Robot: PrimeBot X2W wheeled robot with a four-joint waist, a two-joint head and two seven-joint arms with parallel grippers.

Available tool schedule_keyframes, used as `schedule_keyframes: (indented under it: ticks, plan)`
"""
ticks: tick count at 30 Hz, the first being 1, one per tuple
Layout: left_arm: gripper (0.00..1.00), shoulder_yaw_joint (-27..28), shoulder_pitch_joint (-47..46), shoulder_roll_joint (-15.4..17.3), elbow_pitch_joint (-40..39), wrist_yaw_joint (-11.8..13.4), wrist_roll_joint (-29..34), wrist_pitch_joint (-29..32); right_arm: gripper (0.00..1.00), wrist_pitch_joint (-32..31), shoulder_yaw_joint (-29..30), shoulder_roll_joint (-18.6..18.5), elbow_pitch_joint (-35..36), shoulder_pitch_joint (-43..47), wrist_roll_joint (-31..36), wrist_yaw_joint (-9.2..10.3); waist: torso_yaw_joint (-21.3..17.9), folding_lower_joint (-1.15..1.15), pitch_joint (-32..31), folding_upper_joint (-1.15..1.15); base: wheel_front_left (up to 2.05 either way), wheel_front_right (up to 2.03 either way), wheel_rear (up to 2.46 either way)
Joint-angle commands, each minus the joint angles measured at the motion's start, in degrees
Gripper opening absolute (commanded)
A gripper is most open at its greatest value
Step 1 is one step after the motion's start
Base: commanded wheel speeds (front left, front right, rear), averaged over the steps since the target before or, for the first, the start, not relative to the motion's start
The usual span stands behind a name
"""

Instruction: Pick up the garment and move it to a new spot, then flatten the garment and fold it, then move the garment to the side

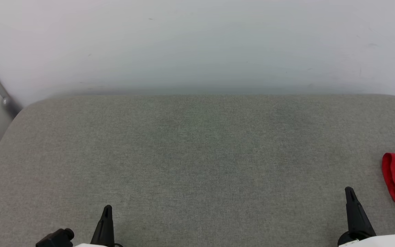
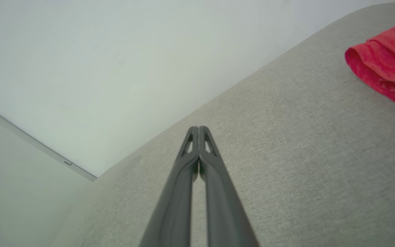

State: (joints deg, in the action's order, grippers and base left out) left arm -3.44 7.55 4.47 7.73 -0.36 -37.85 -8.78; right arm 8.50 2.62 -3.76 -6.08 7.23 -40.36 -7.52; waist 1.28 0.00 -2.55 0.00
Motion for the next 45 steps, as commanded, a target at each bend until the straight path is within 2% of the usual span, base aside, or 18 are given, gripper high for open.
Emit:
schedule_keyframes:
  ticks: [1,24,45]
  plan:
    - [0.0,0.3,-1.7,0.2,-0.3,-0.5,-2.6,0.4,0.0,-0.4,0.0,-0.6,0.3,-1.8,-2.5,0.01,0.0,0.0,0.1,0.0,0.0,0.0,0.0]
    - [0.0,2.3,-5.7,0.6,1.7,-2.8,-21.0,4.4,0.0,-4.5,0.4,-0.9,-2.3,-5.9,-19.8,0.02,-0.3,0.0,0.7,0.0,0.0,0.0,0.0]
    - [0.0,4.0,-8.8,0.6,3.2,-4.4,-33.7,7.5,0.0,-7.7,0.9,-0.9,-4.3,-8.7,-31.8,0.03,-0.6,0.0,1.3,0.0,0.0,0.0,0.0]
